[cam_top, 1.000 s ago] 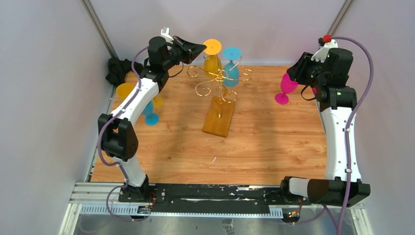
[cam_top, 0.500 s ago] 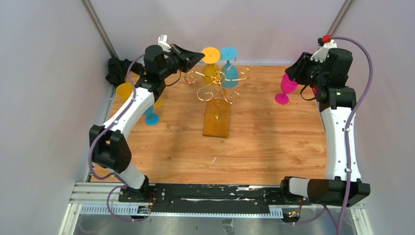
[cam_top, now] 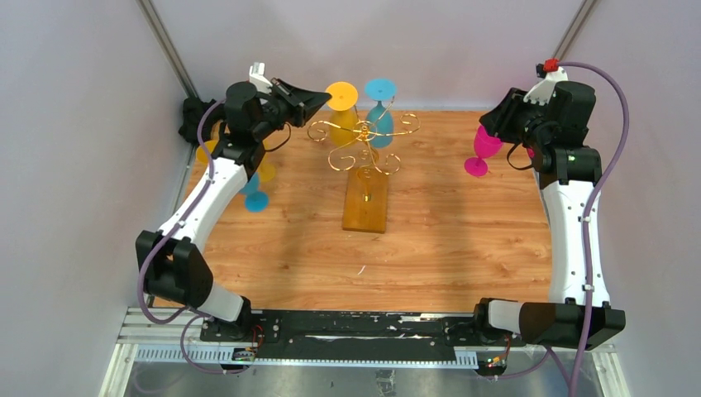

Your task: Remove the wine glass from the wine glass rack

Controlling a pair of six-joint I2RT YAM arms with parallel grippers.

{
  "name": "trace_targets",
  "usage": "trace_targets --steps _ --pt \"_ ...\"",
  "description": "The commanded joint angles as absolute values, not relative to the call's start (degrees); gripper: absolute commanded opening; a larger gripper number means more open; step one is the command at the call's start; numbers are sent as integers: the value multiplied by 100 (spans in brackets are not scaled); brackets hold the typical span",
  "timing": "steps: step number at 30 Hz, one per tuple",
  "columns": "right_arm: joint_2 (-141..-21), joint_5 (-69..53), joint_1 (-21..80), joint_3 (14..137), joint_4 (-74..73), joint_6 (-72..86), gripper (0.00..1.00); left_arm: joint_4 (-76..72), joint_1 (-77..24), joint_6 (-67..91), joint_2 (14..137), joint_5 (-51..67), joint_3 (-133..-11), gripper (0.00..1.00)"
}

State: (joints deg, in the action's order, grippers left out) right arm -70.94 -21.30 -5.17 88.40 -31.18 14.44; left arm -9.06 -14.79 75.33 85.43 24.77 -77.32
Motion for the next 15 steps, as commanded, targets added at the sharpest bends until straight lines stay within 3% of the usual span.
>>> trace_targets --steps 1,15 --pt "-7055 -2297 -527 8749 -3037 1542 40 -730 -1278 7421 8196 2553 -7600 0" --pt "-6961 -2329 -527 8644 -3000 1558 40 -600 -824 7246 8576 2573 -8324 0"
